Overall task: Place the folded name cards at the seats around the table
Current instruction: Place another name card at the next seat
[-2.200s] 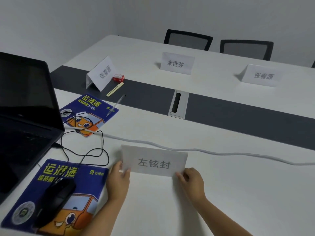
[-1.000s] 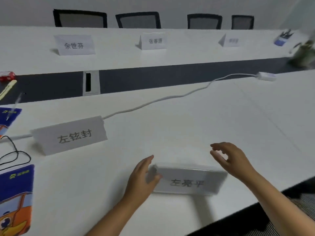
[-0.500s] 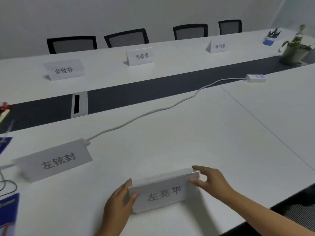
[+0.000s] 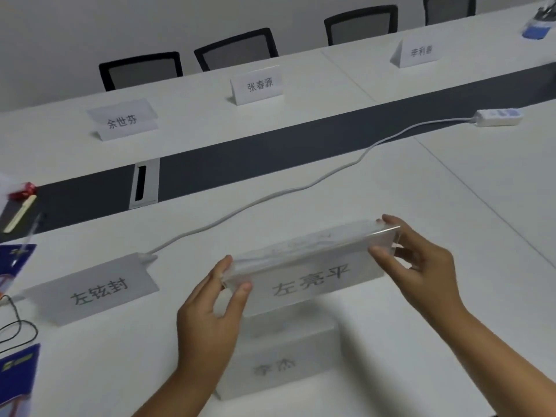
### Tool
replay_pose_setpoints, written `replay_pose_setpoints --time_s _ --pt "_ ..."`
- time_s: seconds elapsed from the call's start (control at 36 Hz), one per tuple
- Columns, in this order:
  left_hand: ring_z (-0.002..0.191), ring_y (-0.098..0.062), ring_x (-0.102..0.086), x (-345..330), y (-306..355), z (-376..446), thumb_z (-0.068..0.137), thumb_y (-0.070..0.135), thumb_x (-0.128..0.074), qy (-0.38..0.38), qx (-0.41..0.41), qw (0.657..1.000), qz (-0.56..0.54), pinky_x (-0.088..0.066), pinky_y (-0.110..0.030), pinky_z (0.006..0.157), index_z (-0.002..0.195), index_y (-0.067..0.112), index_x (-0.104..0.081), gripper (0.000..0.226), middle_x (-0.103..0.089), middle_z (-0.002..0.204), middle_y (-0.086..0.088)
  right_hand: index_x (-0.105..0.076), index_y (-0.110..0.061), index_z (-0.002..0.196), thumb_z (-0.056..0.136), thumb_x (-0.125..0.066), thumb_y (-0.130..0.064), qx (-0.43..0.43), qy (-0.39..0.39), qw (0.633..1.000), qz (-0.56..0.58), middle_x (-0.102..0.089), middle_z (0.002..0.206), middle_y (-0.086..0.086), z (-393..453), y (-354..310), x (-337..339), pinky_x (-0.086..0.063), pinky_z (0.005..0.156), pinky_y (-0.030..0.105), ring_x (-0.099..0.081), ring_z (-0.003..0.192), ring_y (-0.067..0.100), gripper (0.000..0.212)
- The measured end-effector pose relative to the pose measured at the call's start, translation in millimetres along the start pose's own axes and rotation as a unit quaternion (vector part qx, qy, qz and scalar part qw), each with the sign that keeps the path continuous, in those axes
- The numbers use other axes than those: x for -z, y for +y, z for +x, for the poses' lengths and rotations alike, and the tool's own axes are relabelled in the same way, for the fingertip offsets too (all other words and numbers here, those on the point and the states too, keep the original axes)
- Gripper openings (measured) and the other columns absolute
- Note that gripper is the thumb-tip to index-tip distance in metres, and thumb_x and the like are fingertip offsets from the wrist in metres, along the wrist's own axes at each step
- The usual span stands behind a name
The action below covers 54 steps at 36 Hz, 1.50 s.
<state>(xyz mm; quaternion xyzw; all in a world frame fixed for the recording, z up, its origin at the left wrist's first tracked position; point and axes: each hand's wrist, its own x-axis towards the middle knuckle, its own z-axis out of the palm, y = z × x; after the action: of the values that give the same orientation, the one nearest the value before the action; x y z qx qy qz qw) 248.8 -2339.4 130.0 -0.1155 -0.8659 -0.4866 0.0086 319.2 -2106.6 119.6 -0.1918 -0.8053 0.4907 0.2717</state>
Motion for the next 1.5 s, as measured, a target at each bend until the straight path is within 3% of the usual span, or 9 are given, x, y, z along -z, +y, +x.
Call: replay_pose_setpoints --time_s 0.17,0.25,0.42,0.69,0.75,0.83,0.97,1.22,1.5 --pt "0.105 -0.015 -0.055 -71.1 16.4 49.6 0.083 0.02 -0.059 -0.061 0.027 0.997 -0.038 -0.045 -0.029 0.093 0.127 0.02 -0.048 0.046 -0.059 0.114 0.005 -0.05 -0.024 0.121 0.068 -0.055 -0.031 -0.061 0.04 0.997 0.036 -0.06 0.096 -0.017 46.1 35.4 19.5 -0.043 0.068 0.0 -0.059 0.078 -0.012 0.054" --pt "0.095 -0.016 -0.055 -114.1 9.1 70.6 0.087 0.024 -0.053 -0.116 0.065 0.991 -0.024 -0.044 -0.028 0.09 0.132 0.017 -0.042 0.047 -0.06 0.093 0.008 -0.046 -0.022 0.125 0.072 -0.056 -0.031 -0.094 0.042 0.994 0.035 -0.054 0.115 -0.003 68.5 65.0 23.0 -0.042 0.087 0.024 -0.054 0.1 0.013 0.055" --pt "0.118 -0.025 -0.052 -180.0 -11.1 96.2 0.09 0.022 -0.048 -0.155 0.146 0.977 -0.003 -0.04 -0.028 0.096 0.134 0.01 -0.036 0.047 -0.057 0.125 -0.019 -0.042 -0.02 0.129 0.085 -0.057 -0.017 -0.183 -0.006 0.983 0.023 -0.051 0.116 0.002 98.9 133.8 14.9 -0.04 0.092 0.032 -0.051 0.11 0.022 0.047" --pt "0.115 -0.023 -0.055 -209.9 -17.4 118.9 0.089 0.027 -0.049 -0.156 0.137 0.978 0.027 -0.039 -0.021 0.082 0.139 0.018 -0.025 0.056 -0.058 0.126 -0.012 -0.033 -0.014 0.135 0.085 -0.057 -0.021 -0.228 0.013 0.973 0.008 -0.048 0.134 0.008 113.1 178.7 3.2 -0.036 0.096 0.03 -0.047 0.121 0.025 0.055" --pt "0.108 -0.023 -0.058 -208.8 -23.5 115.1 0.087 0.022 -0.054 -0.166 0.143 0.975 0.044 -0.039 -0.018 0.073 0.133 0.013 -0.036 0.05 -0.062 0.12 -0.011 -0.042 -0.007 0.128 0.083 -0.06 -0.02 -0.241 0.051 0.969 -0.027 -0.055 0.127 0.012 103.3 186.5 1.2 -0.038 0.09 0.031 -0.051 0.115 0.027 0.05" --pt "0.088 -0.026 -0.062 -210.6 -43.3 109.9 0.083 0.014 -0.058 -0.191 0.122 0.97 0.09 -0.034 -0.023 0.054 0.079 0.012 -0.06 0.005 -0.069 0.087 -0.011 -0.06 -0.003 0.09 0.08 -0.058 -0.018 -0.198 0.087 0.969 -0.121 -0.066 0.088 0.017 86.2 201.5 -2.2 -0.034 0.063 0.031 -0.056 0.083 0.032 0.019" --pt "0.069 -0.022 -0.055 -216.2 -58.2 112.3 0.08 0.014 -0.06 -0.205 0.103 0.968 0.102 -0.036 -0.027 0.061 0.068 -0.001 -0.061 0.019 -0.065 0.072 -0.015 -0.037 -0.001 0.056 0.071 -0.045 -0.017 -0.158 0.134 0.969 -0.135 -0.04 0.05 0.016 81.9 207.6 -7.5 -0.018 0.046 0.03 -0.029 0.051 0.02 0.024" --pt "0.042 0.006 -0.046 -213.9 -69.4 103.3 0.075 0.013 -0.067 -0.256 0.059 0.96 0.099 -0.033 -0.007 0.044 0.043 0.023 -0.041 0.042 -0.046 0.048 0.008 -0.031 -0.016 0.051 0.079 -0.051 -0.013 -0.162 0.148 0.963 -0.158 -0.03 0.042 0.0 92.5 214.3 -11.4 -0.018 0.046 0.026 -0.03 0.052 0.023 0.034" --pt "0.051 0.003 -0.051 -214.6 -82.5 117.7 0.075 0.012 -0.068 -0.172 0.088 0.981 0.026 -0.038 -0.007 0.051 0.064 0.006 -0.064 0.013 -0.06 0.058 0.0 -0.055 -0.016 0.063 0.081 -0.053 -0.024 -0.193 0.136 0.96 -0.151 -0.05 0.058 0.003 87.2 215.8 -15.6 -0.028 0.059 0.028 -0.042 0.082 0.024 0.02"
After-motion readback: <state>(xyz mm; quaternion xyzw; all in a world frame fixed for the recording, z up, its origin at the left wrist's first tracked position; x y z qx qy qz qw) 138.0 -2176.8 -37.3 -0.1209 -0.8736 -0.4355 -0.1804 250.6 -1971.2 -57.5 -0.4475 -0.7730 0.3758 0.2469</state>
